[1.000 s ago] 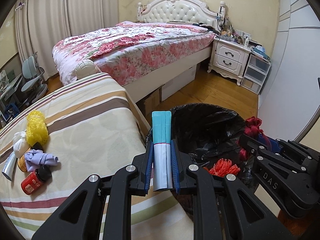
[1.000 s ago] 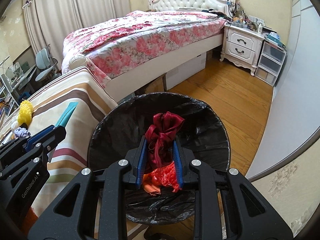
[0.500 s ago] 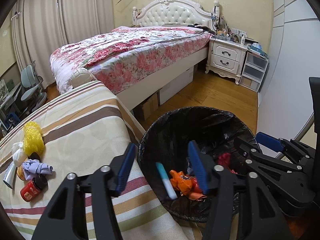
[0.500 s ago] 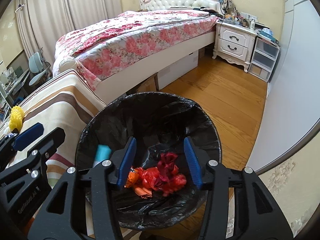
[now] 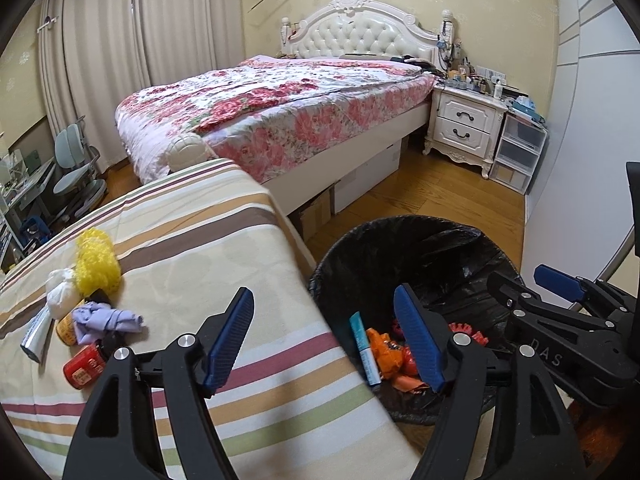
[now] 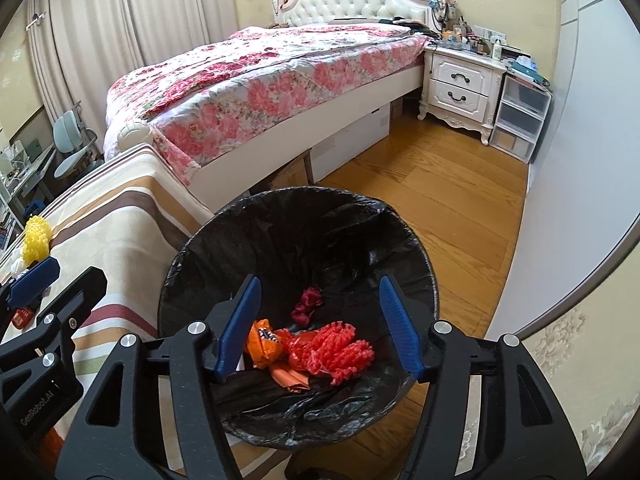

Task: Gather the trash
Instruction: 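Move the left tool to the red spray can and grasp it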

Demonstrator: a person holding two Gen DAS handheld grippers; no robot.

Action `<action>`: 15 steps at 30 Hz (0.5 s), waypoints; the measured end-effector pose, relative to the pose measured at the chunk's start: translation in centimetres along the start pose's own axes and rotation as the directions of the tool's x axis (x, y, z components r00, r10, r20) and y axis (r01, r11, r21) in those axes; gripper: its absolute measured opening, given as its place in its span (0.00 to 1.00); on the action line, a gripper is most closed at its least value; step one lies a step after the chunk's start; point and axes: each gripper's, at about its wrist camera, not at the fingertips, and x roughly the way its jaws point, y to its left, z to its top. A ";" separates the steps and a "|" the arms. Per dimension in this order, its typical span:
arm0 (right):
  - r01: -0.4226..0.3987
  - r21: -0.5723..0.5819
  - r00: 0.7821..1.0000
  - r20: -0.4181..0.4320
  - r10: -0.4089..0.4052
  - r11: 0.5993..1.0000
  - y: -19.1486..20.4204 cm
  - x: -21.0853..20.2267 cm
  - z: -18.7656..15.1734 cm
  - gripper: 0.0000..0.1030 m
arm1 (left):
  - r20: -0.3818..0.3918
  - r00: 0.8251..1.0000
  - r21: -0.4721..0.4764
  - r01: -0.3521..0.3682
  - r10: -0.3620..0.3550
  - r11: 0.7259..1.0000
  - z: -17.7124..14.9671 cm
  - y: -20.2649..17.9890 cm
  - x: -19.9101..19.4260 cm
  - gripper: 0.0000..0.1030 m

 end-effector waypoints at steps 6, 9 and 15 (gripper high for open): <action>-0.031 -0.038 1.000 -0.005 0.030 0.999 2.4 -0.5 -0.4 0.59 | -0.006 0.999 -0.052 -0.040 0.040 0.998 -1.0 3.2 -1.2 0.69; -0.052 -0.063 0.999 -0.012 0.051 0.997 4.0 -0.7 -0.7 0.59 | -0.008 0.998 -0.081 -0.060 0.060 0.995 -1.5 5.1 -2.0 0.69; -0.099 -0.115 0.995 -0.032 0.096 0.988 7.4 -0.9 -1.3 0.59 | -0.022 0.993 -0.133 -0.121 0.119 0.984 -2.8 8.8 -3.1 0.69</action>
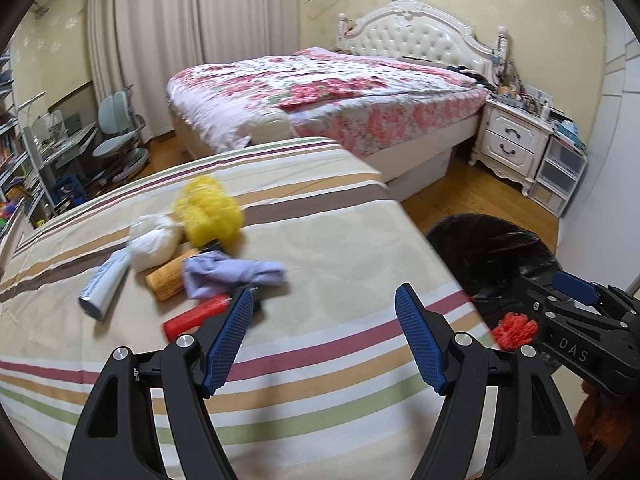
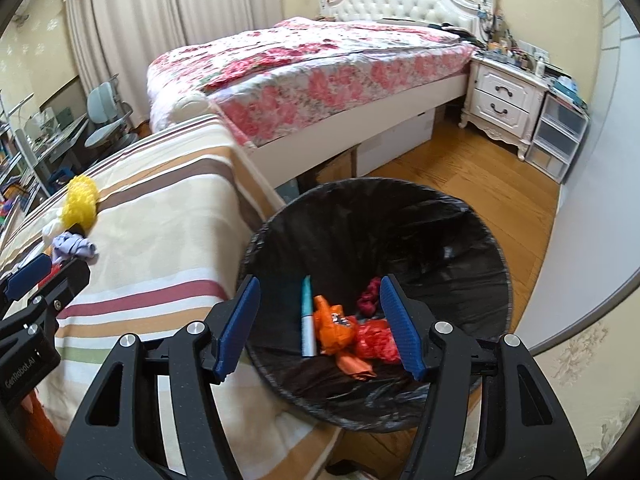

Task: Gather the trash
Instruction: 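Move the left tool to the red spray can and grasp it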

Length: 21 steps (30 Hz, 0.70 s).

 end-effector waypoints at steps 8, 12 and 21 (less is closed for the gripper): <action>-0.064 -0.063 0.998 -0.024 0.062 0.996 4.3 0.4 -0.3 0.59 | -0.025 0.997 -0.045 -0.075 0.074 0.996 -0.5 4.2 0.8 0.69; -0.080 -0.089 0.996 -0.036 0.077 0.993 5.7 0.6 -0.5 0.60 | -0.055 0.995 -0.042 -0.083 0.081 0.996 -0.4 4.9 1.9 0.69; -0.086 -0.094 0.996 -0.047 0.082 0.992 6.6 1.1 -0.6 0.66 | -0.116 0.992 -0.004 -0.043 0.043 0.999 -0.4 5.0 3.1 0.66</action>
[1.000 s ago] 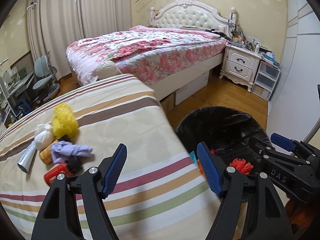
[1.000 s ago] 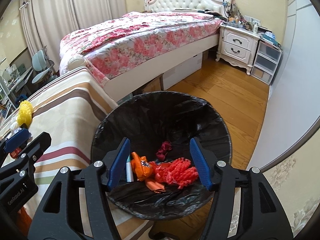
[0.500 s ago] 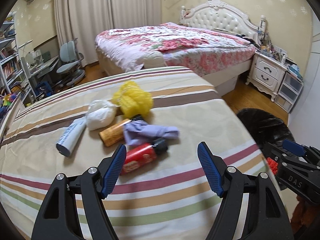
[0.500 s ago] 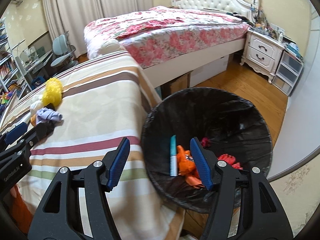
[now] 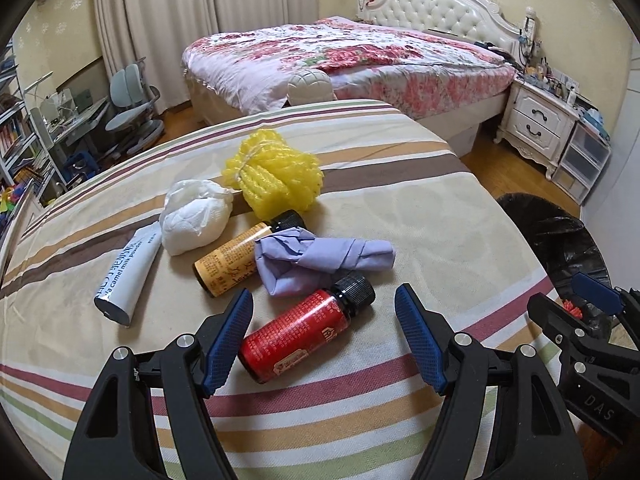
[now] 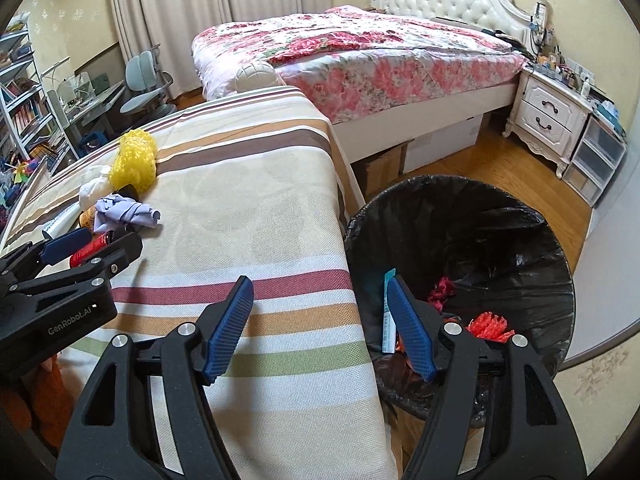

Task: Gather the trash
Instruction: 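Move the left tool to the red spray can and grasp it, then move the right tool toward the lavender cloth while the left tool holds the red can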

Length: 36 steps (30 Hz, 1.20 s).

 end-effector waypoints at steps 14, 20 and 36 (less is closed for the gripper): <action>-0.001 0.003 1.000 -0.005 0.001 1.000 0.0 0.3 0.0 0.66 | 0.001 1.000 0.029 0.018 -0.018 0.999 -1.4 0.2 -0.8 0.30; -0.001 0.003 1.000 -0.005 0.001 1.000 0.0 0.2 0.0 0.66 | -0.001 1.000 0.009 0.019 -0.019 1.000 -2.1 1.0 -1.4 0.30; -0.046 -0.088 0.999 -0.025 0.044 0.995 3.8 0.6 0.2 0.66 | -0.005 1.000 -0.084 -0.025 0.025 0.996 -3.4 5.3 -2.3 0.26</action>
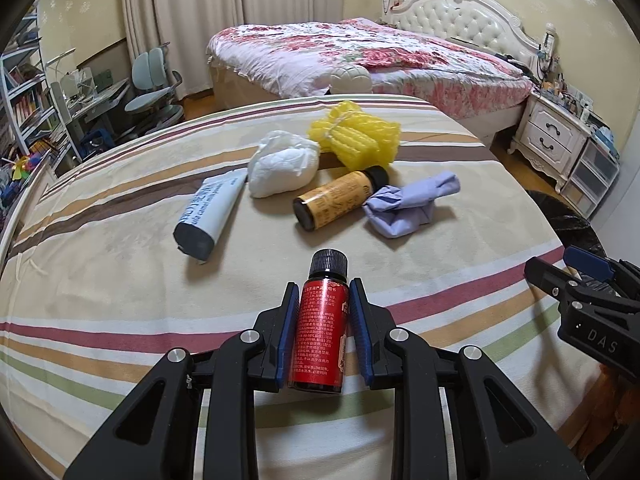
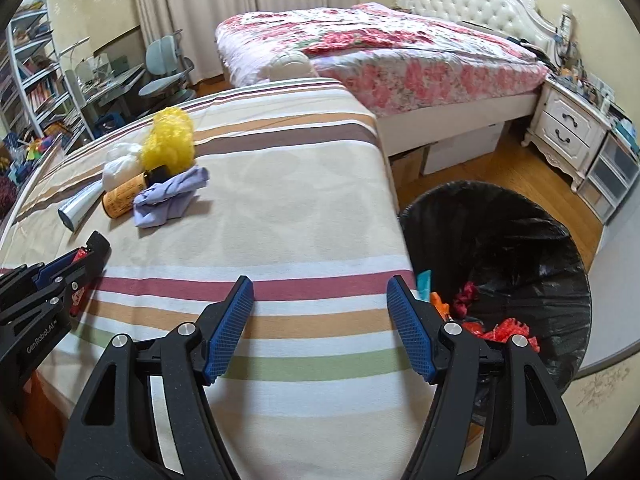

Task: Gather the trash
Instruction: 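Move the right tool toward the lavender cloth while the left tool holds the red can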

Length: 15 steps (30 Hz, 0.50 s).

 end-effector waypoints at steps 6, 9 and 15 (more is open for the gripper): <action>-0.009 -0.028 1.000 -0.007 0.009 1.000 1.3 0.2 0.1 0.67 | -0.015 1.000 -0.032 0.016 -0.017 0.999 0.1 0.7 0.4 0.26; -0.010 -0.033 1.000 -0.009 0.010 0.999 1.7 0.3 0.2 0.68 | -0.017 1.000 -0.036 0.016 -0.016 0.999 0.1 0.8 0.4 0.30; -0.027 -0.050 1.000 -0.014 0.026 0.998 2.8 0.5 0.4 0.70 | -0.014 1.000 -0.053 0.020 -0.020 0.998 0.0 1.3 0.4 0.33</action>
